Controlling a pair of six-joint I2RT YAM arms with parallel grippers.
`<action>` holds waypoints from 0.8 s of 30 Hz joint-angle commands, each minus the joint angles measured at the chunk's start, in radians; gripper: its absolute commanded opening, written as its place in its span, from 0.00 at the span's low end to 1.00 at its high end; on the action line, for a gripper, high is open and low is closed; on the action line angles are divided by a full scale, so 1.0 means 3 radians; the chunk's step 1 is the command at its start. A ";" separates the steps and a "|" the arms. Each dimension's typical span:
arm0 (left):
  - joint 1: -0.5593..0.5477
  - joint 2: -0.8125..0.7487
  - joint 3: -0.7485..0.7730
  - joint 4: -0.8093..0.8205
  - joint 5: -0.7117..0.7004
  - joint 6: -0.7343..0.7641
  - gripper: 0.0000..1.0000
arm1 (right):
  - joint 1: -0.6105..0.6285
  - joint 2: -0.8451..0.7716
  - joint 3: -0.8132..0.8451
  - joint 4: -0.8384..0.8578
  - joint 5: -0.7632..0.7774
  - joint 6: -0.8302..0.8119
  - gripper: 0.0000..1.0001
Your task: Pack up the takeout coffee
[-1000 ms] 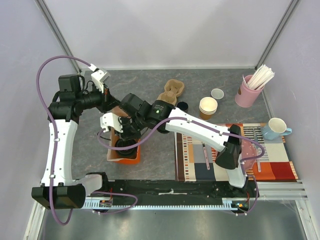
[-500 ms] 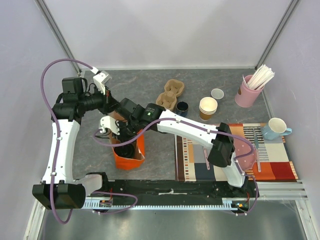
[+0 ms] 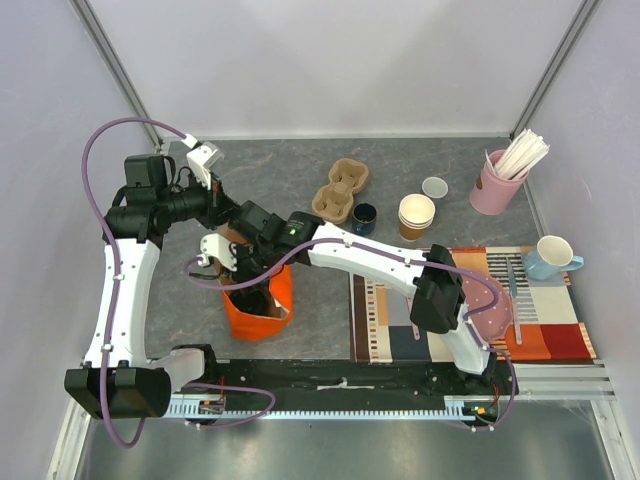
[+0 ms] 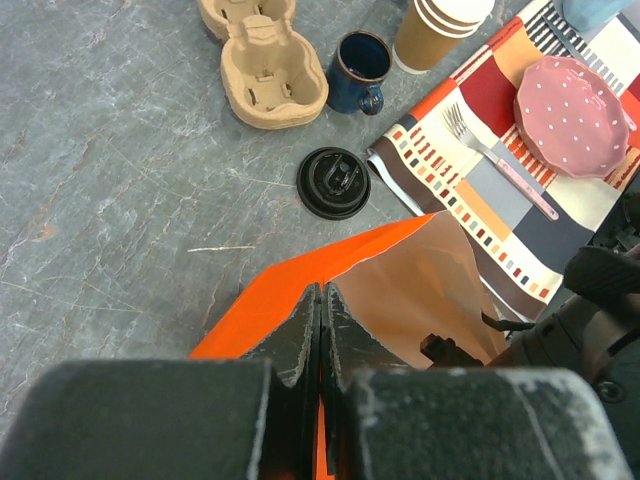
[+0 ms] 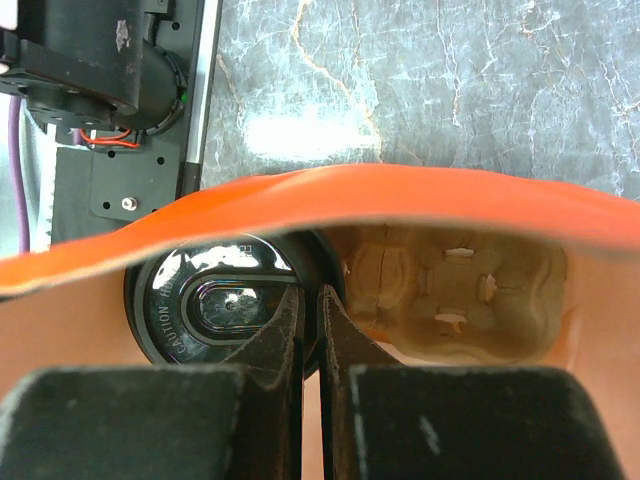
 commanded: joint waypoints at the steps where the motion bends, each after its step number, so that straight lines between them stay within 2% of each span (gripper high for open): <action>1: -0.0015 -0.0028 0.0012 0.0138 0.0027 -0.0049 0.02 | 0.0017 0.0084 -0.0088 0.0186 -0.0043 0.0064 0.00; 24: -0.0015 0.0023 0.0058 0.0118 0.0001 0.0007 0.02 | 0.0068 0.0202 -0.0272 0.0150 0.0197 -0.0074 0.00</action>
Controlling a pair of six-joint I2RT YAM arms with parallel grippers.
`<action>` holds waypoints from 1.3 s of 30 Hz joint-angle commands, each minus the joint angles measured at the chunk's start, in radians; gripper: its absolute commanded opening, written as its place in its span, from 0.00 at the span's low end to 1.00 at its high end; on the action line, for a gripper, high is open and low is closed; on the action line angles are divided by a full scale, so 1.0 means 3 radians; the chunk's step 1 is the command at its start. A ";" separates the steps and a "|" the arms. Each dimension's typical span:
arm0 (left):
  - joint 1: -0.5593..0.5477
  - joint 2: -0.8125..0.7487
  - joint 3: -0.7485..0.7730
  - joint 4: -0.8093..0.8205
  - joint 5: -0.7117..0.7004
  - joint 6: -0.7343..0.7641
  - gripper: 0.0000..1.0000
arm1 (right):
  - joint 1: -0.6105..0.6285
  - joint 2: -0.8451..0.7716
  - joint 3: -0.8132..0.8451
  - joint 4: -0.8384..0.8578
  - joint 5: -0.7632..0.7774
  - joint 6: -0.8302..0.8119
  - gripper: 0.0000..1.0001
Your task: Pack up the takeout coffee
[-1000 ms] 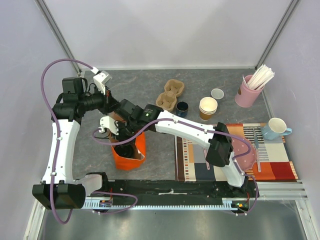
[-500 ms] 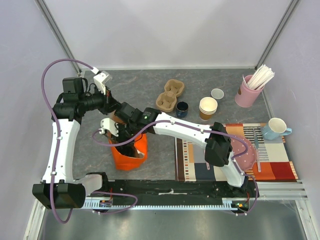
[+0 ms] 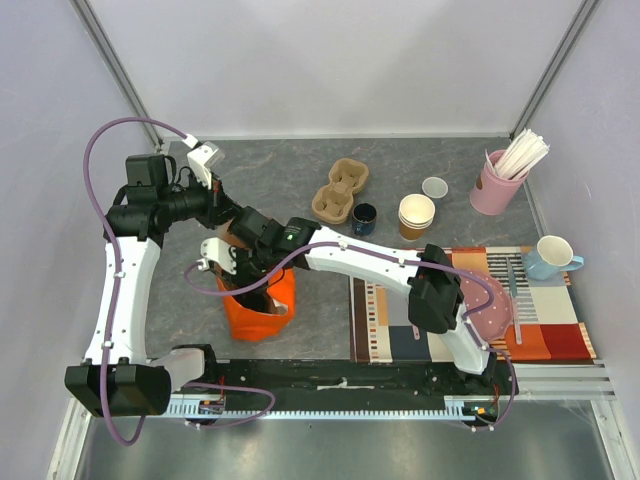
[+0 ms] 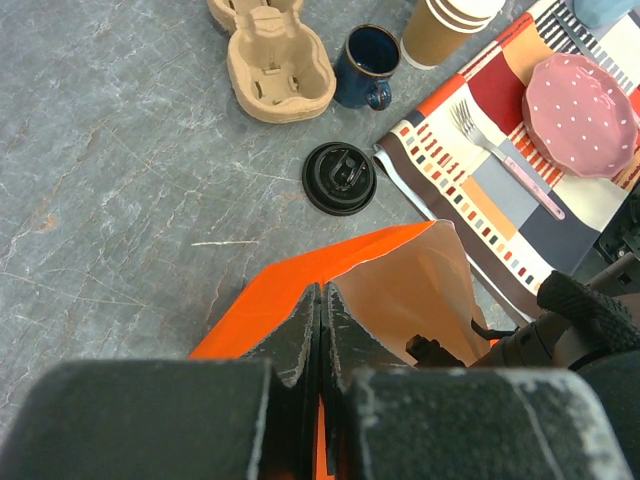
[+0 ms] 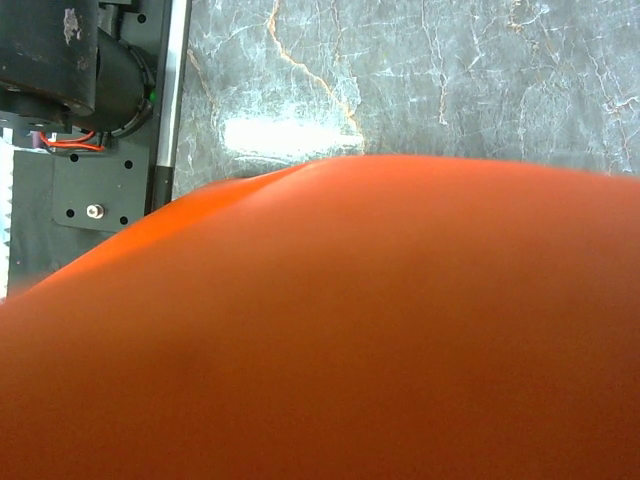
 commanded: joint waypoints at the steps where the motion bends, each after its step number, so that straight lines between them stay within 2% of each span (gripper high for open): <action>1: -0.0015 -0.0016 0.0063 0.0123 0.0048 0.0006 0.02 | 0.0062 0.0167 -0.0071 -0.0121 0.0101 -0.0053 0.00; 24: -0.0015 -0.0001 0.0079 0.0112 0.0043 0.0031 0.02 | 0.0103 0.0162 -0.0056 -0.0157 0.0224 -0.0105 0.00; 27: -0.0010 -0.0016 0.0079 0.0087 0.0038 0.0057 0.02 | 0.0103 0.0147 -0.0031 -0.0157 0.0229 -0.0094 0.11; 28: -0.0010 -0.0011 0.0074 0.0087 0.0038 0.0057 0.02 | 0.0103 0.0142 -0.0015 -0.0157 0.0249 -0.0084 0.18; 33: -0.0010 -0.0021 0.0063 0.0077 0.0033 0.0103 0.02 | 0.0103 0.0101 0.0005 -0.0157 0.0285 -0.0079 0.32; 39: -0.0010 -0.0021 0.0063 0.0051 0.0048 0.0133 0.02 | 0.0103 0.0009 0.0041 -0.0162 0.0275 -0.0064 0.42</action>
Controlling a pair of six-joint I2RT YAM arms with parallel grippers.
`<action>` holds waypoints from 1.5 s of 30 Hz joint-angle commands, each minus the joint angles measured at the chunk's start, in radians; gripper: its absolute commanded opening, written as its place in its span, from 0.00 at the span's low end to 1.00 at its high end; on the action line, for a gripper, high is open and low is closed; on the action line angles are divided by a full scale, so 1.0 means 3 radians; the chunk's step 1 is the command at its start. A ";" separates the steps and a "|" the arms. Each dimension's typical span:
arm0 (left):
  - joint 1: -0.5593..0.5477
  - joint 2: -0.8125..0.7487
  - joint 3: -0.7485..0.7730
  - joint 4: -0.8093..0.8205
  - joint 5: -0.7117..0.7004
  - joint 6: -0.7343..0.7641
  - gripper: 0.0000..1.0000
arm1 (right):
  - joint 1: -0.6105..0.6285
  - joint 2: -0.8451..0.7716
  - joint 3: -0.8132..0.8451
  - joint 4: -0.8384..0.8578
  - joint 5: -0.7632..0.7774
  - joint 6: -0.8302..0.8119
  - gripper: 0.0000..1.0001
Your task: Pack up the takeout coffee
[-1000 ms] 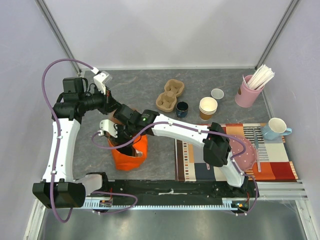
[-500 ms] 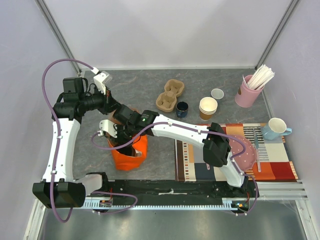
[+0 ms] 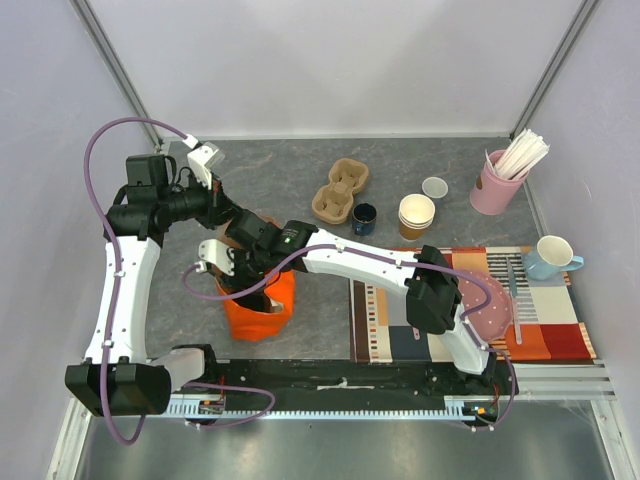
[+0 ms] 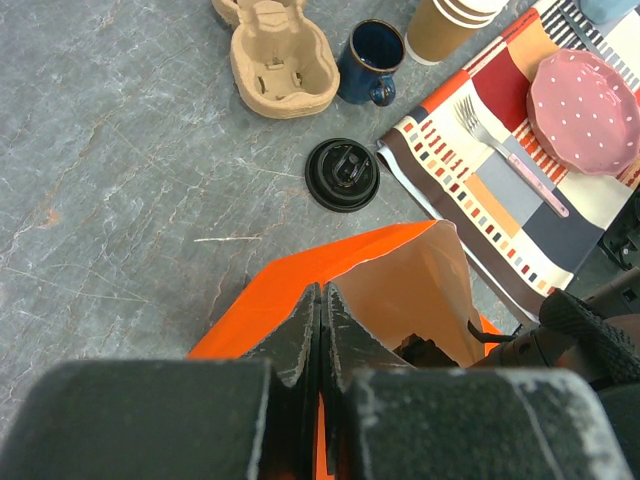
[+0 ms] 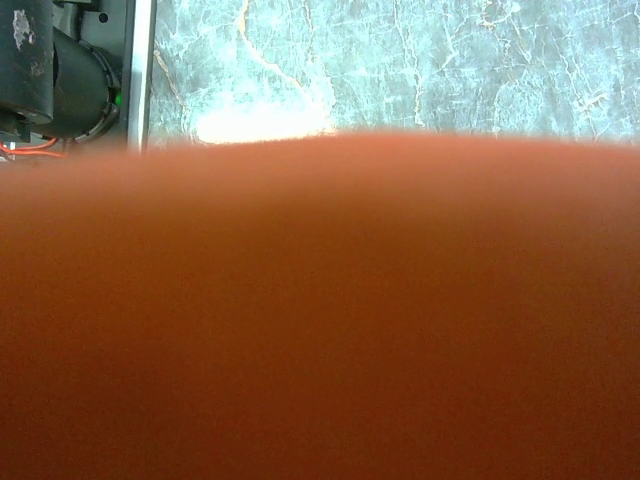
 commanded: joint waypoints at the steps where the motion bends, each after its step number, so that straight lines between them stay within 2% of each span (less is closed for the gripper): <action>1: -0.0015 -0.0033 0.0058 0.0068 0.0080 0.0111 0.02 | 0.0057 -0.0043 0.0050 -0.0249 0.0039 -0.0040 0.43; 21: -0.0015 -0.0048 0.0002 0.0052 0.0029 0.0274 0.02 | 0.0052 -0.0324 0.0280 -0.0244 0.0135 -0.0029 0.70; 40: -0.0010 -0.0063 -0.0024 0.0037 0.0003 0.0341 0.02 | 0.0047 -0.0478 0.0423 -0.0168 0.0407 -0.0055 0.82; 42: -0.0010 -0.0058 -0.0029 0.0032 0.0003 0.0341 0.02 | 0.0047 -0.0493 0.0423 -0.0168 0.0407 -0.0060 0.85; 44: -0.0015 -0.0058 -0.0029 0.0032 0.0003 0.0341 0.02 | 0.0042 -0.0524 0.0408 -0.0158 0.0381 -0.0065 0.98; 45: -0.0015 -0.0053 -0.0024 0.0037 0.0003 0.0341 0.02 | 0.0047 -0.0519 0.0408 -0.0157 0.0371 -0.0065 0.98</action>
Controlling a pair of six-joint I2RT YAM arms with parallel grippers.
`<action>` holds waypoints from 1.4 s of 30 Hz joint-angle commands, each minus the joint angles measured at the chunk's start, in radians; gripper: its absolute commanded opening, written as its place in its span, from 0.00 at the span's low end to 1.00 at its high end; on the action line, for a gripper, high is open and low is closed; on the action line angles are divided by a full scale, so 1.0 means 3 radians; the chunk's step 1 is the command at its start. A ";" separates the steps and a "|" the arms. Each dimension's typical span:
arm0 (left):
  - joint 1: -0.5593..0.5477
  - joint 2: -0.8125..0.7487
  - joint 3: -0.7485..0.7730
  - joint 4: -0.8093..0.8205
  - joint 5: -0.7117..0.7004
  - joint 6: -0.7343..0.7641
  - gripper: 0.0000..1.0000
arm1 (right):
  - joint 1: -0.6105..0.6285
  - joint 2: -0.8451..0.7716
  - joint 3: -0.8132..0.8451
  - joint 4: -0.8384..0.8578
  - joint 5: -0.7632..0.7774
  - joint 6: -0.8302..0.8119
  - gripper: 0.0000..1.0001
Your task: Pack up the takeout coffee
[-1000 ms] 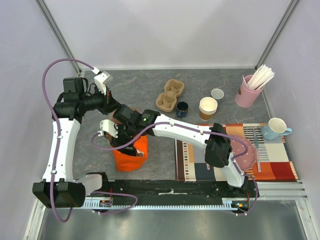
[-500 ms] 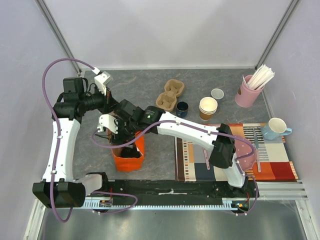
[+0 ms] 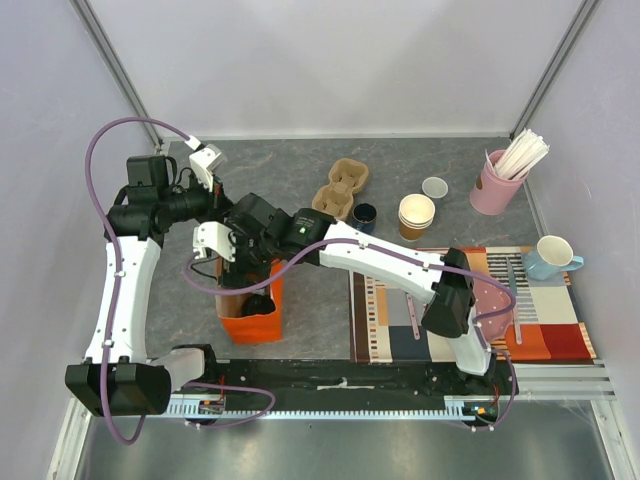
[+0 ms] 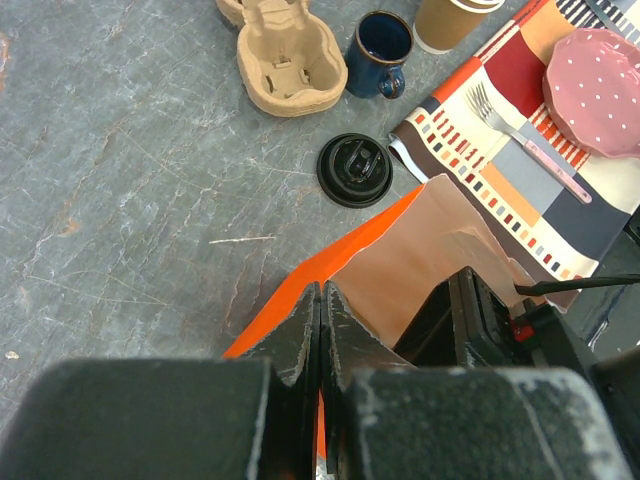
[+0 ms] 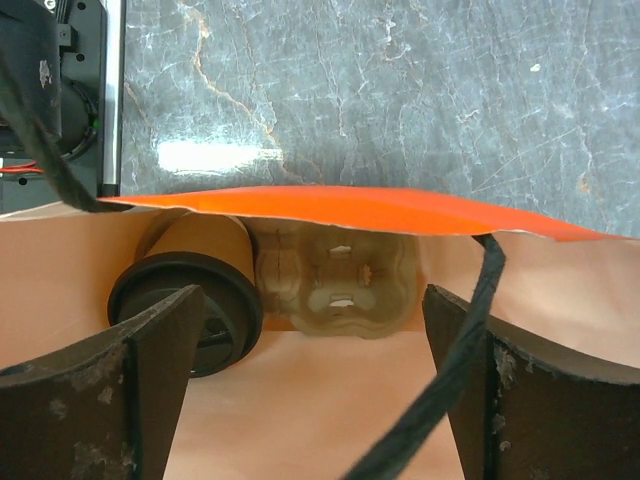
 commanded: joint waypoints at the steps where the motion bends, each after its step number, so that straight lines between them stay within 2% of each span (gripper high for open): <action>1: -0.0015 -0.0052 0.0002 0.0042 0.0011 0.0104 0.02 | 0.0023 -0.0216 0.0122 0.0078 -0.0008 -0.0004 0.98; 17: -0.0010 -0.0047 -0.0019 0.0037 -0.0015 0.0114 0.02 | -0.0013 -0.0446 0.0081 0.0246 0.0109 0.0042 0.98; 42: -0.0010 -0.0041 -0.0029 0.0032 -0.0010 0.0119 0.02 | -0.0126 -0.0983 -0.0466 0.1177 0.0626 0.0344 0.98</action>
